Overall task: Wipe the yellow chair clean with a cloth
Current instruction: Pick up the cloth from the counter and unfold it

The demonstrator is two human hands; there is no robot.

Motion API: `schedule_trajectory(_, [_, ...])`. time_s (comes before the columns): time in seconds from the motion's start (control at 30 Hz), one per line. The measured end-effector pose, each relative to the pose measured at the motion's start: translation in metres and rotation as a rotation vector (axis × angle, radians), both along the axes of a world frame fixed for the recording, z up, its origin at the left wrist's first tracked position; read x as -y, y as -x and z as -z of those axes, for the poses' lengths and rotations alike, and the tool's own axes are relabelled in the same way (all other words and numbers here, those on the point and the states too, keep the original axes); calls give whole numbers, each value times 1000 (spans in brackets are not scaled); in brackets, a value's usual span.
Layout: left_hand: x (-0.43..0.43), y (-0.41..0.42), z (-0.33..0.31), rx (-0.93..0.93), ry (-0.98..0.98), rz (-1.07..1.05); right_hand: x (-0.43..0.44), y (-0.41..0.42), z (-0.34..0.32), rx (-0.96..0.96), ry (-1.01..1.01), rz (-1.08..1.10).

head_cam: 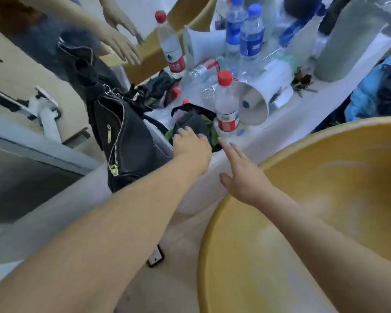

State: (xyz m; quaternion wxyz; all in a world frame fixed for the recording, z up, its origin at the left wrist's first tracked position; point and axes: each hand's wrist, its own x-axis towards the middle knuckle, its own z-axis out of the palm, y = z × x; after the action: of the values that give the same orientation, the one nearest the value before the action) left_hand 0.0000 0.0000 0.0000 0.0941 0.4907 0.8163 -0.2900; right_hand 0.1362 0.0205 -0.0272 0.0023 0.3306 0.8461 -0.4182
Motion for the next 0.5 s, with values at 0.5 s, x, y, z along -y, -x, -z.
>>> schedule_trajectory(0.5, [-75, 82, -16, 323, -454, -252, -22, 119, 42, -430, 854, 591])
